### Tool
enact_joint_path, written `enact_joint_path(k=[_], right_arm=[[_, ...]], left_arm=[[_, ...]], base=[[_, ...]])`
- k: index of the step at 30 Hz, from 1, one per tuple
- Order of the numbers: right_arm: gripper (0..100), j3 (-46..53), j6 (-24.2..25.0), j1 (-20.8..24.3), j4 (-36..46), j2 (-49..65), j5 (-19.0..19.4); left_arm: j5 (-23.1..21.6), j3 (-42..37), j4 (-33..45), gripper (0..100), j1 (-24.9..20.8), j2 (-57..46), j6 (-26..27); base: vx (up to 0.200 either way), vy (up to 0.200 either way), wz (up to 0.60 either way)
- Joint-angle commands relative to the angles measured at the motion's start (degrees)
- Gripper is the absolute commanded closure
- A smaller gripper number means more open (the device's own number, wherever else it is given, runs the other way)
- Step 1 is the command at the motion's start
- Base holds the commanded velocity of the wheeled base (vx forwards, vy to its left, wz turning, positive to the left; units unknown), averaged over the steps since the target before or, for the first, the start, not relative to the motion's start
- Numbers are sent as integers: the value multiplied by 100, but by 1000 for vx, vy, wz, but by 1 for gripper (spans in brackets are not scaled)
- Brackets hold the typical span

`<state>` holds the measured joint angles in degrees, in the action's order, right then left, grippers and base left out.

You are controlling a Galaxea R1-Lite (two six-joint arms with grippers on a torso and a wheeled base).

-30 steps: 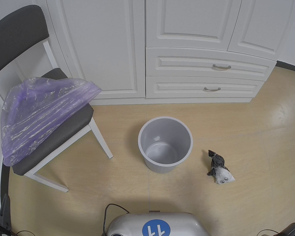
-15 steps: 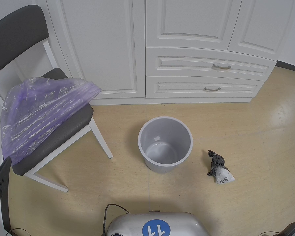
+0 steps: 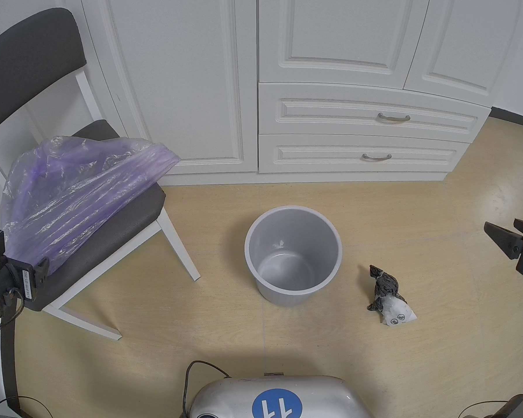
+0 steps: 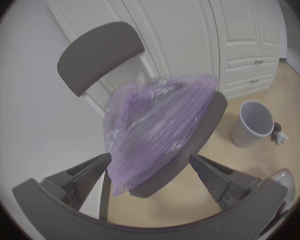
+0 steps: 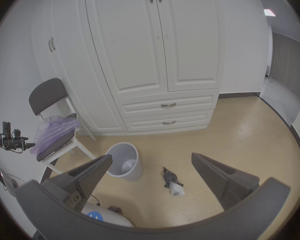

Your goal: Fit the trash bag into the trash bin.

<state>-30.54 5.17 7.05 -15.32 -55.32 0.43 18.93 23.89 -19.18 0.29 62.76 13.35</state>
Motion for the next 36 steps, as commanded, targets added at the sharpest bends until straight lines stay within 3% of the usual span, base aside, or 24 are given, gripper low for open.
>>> enact_joint_path(k=[1,3,7,8,9,10,18,24,30,36], right_arm=[[0,-5,-16,60,-23,-532,-25],[0,22,2,78,-15,-506,10],[0,22,19,78,21,-462,19],[0,13,28,69,21,-462,10],[0,13,28,78,21,-471,-8],[0,4,37,78,21,-480,-25],[0,30,46,78,12,-576,-16],[0,-5,54,78,-32,-647,-8],[0,-128,63,69,-32,-629,28],[0,-145,72,69,-32,-647,28]], left_arm=[[76,-429,10,0,489,175,256],[-346,-702,19,0,1272,-106,493],[-2412,-939,133,0,2687,-791,933],[-2623,-948,177,0,2854,-844,985],[-3071,-957,379,0,3328,-985,1152],[-3194,-939,511,0,3548,-1002,1249],[-3247,-895,590,0,3917,-879,1284],[-3220,-579,379,0,4014,-176,1258],[-3212,-473,-543,0,4093,1081,1258],[-3238,-473,-1211,0,4277,1441,1214]], base=[[0,0,0],[0,0,0],[0,0,0],[0,0,0],[0,0,0],[0,0,0],[0,0,0],[0,0,0],[0,0,0],[0,0,0]])
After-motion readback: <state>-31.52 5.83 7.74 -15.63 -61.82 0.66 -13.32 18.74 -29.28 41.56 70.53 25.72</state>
